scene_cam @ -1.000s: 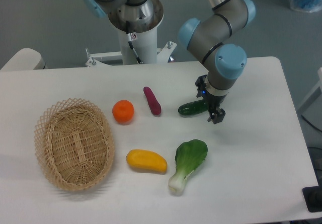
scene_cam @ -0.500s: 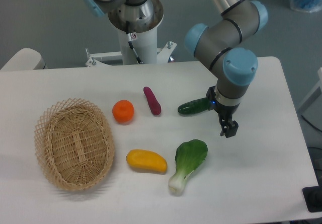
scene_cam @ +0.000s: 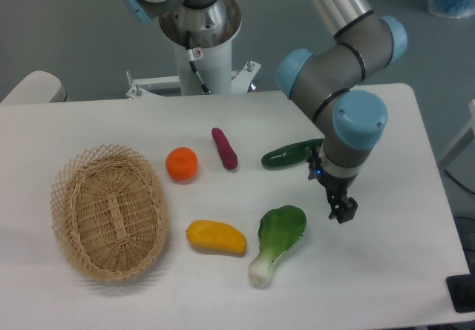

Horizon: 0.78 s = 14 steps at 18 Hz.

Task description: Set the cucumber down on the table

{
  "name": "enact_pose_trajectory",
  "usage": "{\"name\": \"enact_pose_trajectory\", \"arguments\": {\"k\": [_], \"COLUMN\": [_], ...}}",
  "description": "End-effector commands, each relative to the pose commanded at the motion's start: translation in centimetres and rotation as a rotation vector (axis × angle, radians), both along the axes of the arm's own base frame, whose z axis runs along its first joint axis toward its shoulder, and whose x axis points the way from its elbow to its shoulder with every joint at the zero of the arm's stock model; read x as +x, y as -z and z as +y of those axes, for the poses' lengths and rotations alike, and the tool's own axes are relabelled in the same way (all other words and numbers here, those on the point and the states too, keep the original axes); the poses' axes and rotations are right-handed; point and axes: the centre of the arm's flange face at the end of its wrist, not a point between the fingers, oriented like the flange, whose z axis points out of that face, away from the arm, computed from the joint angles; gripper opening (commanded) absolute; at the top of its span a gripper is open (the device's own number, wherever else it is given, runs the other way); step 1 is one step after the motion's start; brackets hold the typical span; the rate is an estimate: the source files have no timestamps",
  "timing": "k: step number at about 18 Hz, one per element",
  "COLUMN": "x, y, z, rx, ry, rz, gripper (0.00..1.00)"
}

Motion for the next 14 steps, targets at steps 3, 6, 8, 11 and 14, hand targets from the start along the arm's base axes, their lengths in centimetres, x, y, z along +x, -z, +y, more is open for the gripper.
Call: {"name": "enact_pose_trajectory", "arguments": {"k": [3,6,8,11,14], "x": [0.1,0.2,0.0,0.2,0.2], "y": [0.3,0.3,0.4,1.0,1.1], "z": [2.2,3.5,3.6,4.2,4.2], "rx": [0.006,0.012,0.015,0.010,0.009], "ry": [-0.040,-0.057,-0.058,-0.064,-0.063], "rz": [0.007,0.014,0.013,0.011,0.010], "gripper": [1.00,1.00,1.00,1.00,1.00]}}
